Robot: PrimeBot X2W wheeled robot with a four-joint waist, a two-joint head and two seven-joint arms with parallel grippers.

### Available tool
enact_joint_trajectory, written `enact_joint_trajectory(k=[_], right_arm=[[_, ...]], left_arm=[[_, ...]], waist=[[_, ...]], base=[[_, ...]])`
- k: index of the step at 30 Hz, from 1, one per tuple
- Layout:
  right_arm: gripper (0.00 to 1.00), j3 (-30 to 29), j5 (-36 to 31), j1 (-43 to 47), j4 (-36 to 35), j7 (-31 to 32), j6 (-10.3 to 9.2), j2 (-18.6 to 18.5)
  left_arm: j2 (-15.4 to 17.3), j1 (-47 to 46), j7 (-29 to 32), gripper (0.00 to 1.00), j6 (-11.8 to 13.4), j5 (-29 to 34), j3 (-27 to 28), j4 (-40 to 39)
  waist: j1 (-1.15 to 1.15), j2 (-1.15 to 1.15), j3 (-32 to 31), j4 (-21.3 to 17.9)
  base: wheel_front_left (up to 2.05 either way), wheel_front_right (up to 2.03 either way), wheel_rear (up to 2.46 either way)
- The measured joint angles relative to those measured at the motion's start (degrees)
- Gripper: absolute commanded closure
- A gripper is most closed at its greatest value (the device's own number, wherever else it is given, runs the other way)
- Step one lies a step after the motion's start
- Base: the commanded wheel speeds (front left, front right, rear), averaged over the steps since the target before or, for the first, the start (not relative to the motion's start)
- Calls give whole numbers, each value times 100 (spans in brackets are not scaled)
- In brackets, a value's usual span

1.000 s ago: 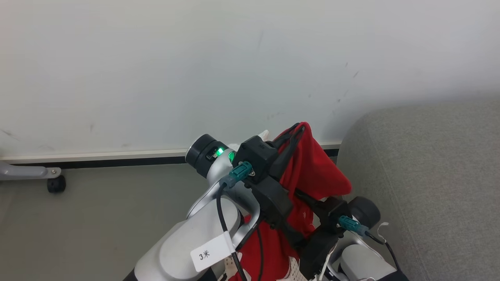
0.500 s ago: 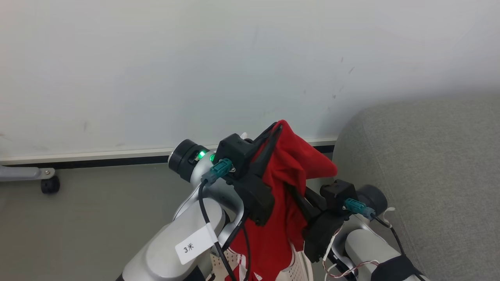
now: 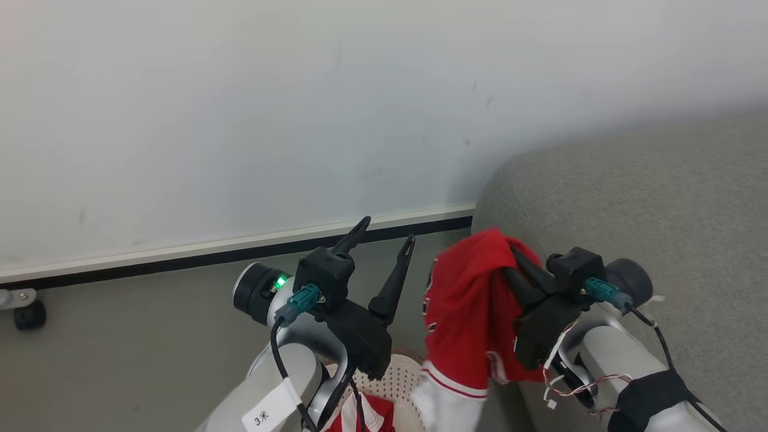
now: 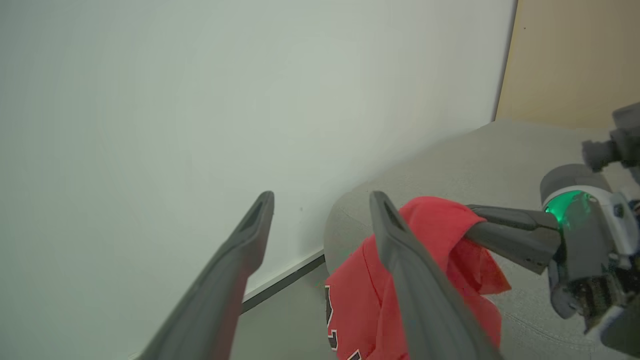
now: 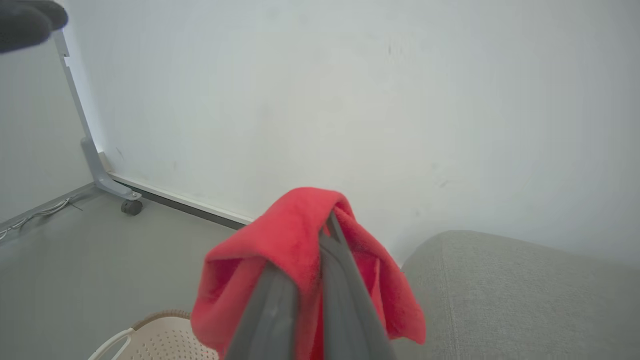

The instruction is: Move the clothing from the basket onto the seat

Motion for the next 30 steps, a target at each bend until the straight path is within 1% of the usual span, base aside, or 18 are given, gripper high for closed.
enact_joint_trajectory(k=[8, 10, 16, 28, 30], right_arm=[[100, -124, -66, -3, -259, 0, -55, -397], [100, -164, -69, -3, -360, 0, -98, -478], [100, -249, -131, -9, -672, 0, -143, -744], [100, -318, -274, -36, -1299, 0, -176, -1055], [100, -343, -274, -36, -1356, 0, -176, -1135]], left_arm=[[75, 494, -125, 0, 9, -7, -57, -10], [76, 616, -171, 0, 47, -14, -75, -10], [35, 848, -281, 0, 49, -40, -155, -60], [21, 1102, -419, 0, 59, -40, -233, -181], [11, 1102, -424, 0, 98, -38, -235, -190]], waist=[[0, 0, -8, -415], [0, 0, -10, -536], [0, 0, -8, -921], [0, 0, 77, -1737], [0, 0, 108, -1855]], base=[[0, 0, 0], [0, 0, 0], [0, 0, 0], [0, 0, 0], [0, 0, 0]])
